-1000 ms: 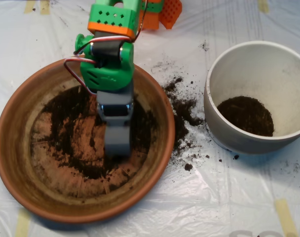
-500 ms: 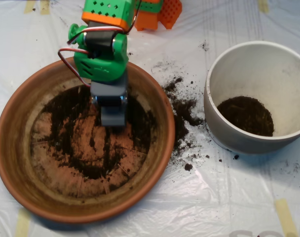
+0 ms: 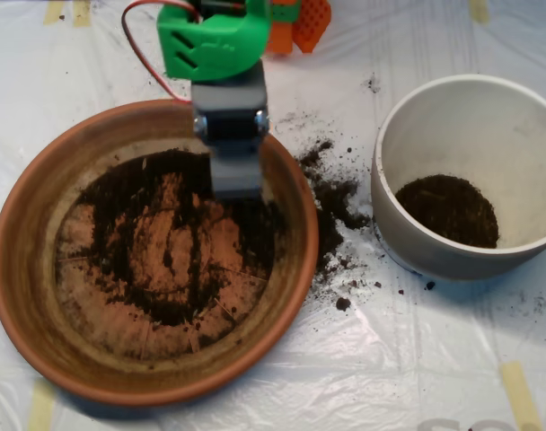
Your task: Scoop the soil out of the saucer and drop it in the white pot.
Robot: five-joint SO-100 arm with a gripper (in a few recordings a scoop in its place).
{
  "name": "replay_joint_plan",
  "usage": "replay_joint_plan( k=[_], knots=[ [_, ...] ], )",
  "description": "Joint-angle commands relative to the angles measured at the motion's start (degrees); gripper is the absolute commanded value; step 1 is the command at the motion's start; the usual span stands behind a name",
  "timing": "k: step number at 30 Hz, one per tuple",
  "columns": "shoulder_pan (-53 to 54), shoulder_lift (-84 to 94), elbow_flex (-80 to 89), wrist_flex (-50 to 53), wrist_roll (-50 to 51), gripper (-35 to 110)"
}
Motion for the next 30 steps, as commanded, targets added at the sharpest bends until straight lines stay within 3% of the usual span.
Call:
replay_joint_plan(
  k=[1,11,19,24,28,30],
  knots=[
    [-4.4,7.5,-11.9,6.9,1.4,0],
    [-17.6,-0.6,-38.1,18.1,6.3,0],
    [-29.6,-18.1,-62.1,24.1,10.6,0],
    [-34.5,-23.8,-64.1,24.2,9.7,0],
    [-35.3,-24.1,-61.4,24.2,9.1,28],
    [-34.9,-23.8,-60.6,24.2,9.0,31]
  ],
)
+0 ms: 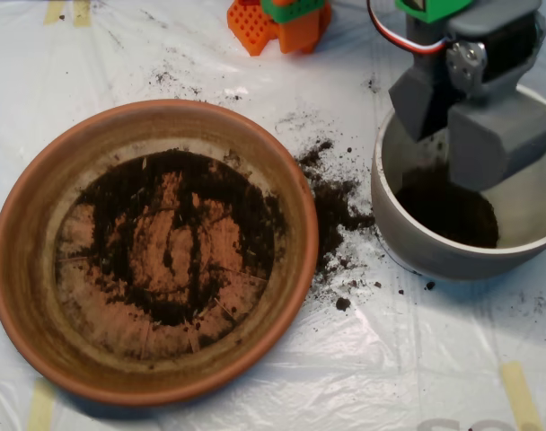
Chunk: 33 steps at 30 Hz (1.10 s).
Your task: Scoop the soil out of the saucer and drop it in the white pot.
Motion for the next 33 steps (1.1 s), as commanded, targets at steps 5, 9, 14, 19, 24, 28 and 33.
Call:
replay_joint_plan(
  k=[5,9,14,19,24,28,33],
  knots=[
    [0.4,4.9,0.6,0.6,-1.0,31],
    [1.1,9.1,4.3,0.6,-0.8,31],
    [1.7,13.6,6.6,0.5,-0.4,32],
    [6.5,17.8,6.9,0.5,0.9,36],
    [18.2,21.2,14.0,-1.6,-0.3,37],
    [28.7,28.7,31.6,-10.7,-2.2,38],
    [39.6,33.7,50.7,-20.7,-5.3,40]
  ],
)
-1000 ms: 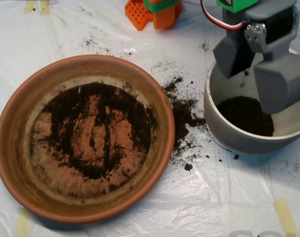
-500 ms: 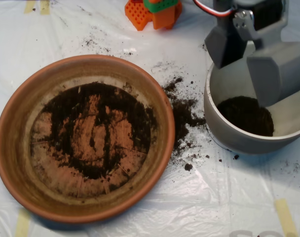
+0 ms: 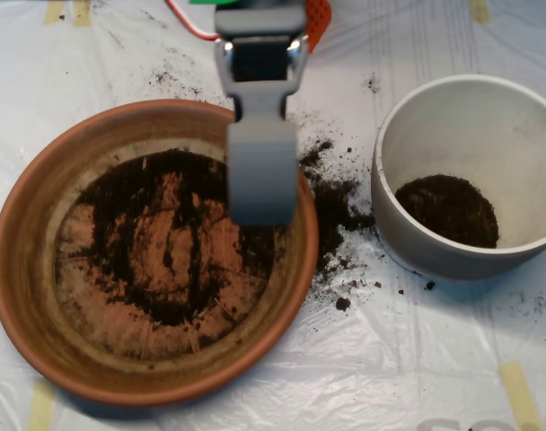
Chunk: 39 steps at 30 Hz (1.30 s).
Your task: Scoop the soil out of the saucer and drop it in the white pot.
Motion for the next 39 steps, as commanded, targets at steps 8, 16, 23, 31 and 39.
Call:
replay_joint_plan(
  k=[8,16,23,31,39],
  knots=[
    [21.3,8.3,25.7,-18.5,-3.9,40],
    [29.3,-1.8,29.9,-29.4,-4.4,40],
    [31.4,-10.5,26.9,-32.6,-3.4,39],
    [33.0,-15.5,20.5,-33.6,-1.3,36],
    [34.5,-21.4,15.3,-32.0,-3.1,31]
  ],
)
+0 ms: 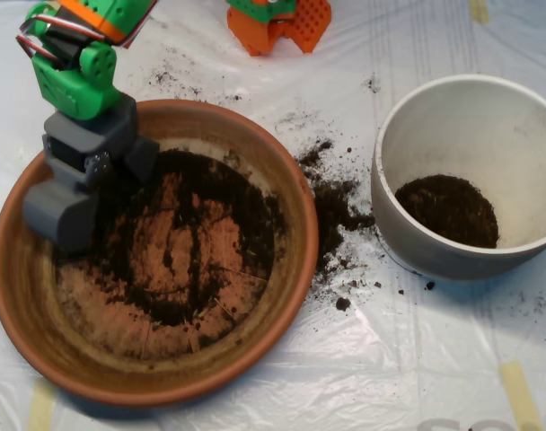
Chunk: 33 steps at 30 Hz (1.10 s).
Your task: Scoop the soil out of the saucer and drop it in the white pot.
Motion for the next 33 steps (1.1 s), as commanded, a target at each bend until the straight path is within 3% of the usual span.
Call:
replay_joint_plan(
  k=[1,10,17,33],
  knots=[
    [1.1,1.1,-4.0,0.4,-1.9,31],
    [1.6,1.3,-2.6,1.8,-4.4,23],
    [2.1,0.7,-4.4,7.8,-4.4,31],
    [0.4,-2.5,-5.3,5.0,-1.5,27]
  ],
)
